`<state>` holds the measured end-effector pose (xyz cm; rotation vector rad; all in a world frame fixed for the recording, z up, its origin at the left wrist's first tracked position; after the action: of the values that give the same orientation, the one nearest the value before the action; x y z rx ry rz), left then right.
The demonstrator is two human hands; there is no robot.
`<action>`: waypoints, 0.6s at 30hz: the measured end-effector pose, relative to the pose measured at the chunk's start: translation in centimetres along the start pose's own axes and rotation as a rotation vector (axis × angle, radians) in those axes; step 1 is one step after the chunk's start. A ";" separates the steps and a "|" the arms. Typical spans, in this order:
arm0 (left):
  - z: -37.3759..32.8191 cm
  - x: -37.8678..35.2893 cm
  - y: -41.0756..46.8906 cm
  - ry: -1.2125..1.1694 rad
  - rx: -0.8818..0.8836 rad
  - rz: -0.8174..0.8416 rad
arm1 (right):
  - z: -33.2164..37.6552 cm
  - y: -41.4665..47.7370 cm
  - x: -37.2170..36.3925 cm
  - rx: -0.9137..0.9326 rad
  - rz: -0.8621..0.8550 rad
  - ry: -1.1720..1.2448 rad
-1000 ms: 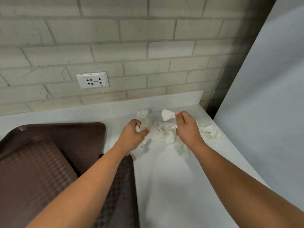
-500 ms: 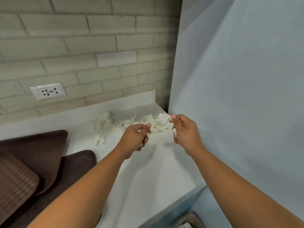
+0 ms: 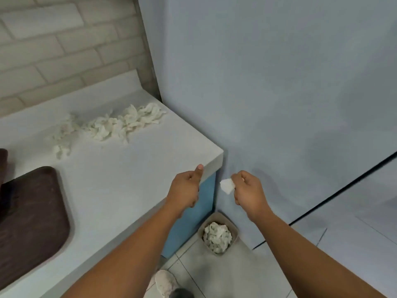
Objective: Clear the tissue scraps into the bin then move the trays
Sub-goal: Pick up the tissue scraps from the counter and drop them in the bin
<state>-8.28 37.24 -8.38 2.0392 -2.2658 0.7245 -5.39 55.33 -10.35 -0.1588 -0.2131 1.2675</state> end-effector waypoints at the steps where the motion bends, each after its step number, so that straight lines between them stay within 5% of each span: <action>1: 1.0 -1.0 0.1 0.012 0.023 0.005 | -1.7 -0.2 0.5 -0.037 -0.013 -0.010; 18: 29.9 -15.3 12.6 0.318 0.275 0.405 | -31.9 6.7 1.3 -0.437 -0.178 -0.002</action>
<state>-9.01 42.04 -43.90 1.4078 -2.5103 1.3414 -3.39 58.51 -42.76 -0.5024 -0.4950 1.0305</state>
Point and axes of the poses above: each hand's wrist, its own y-axis towards the middle knuckle, its own x-axis out of the back of the hand, z = x × y, the point moved 1 cm from there along y, towards the middle knuckle, and after that the axes turned 4 degrees about y, right-handed, at the moved point
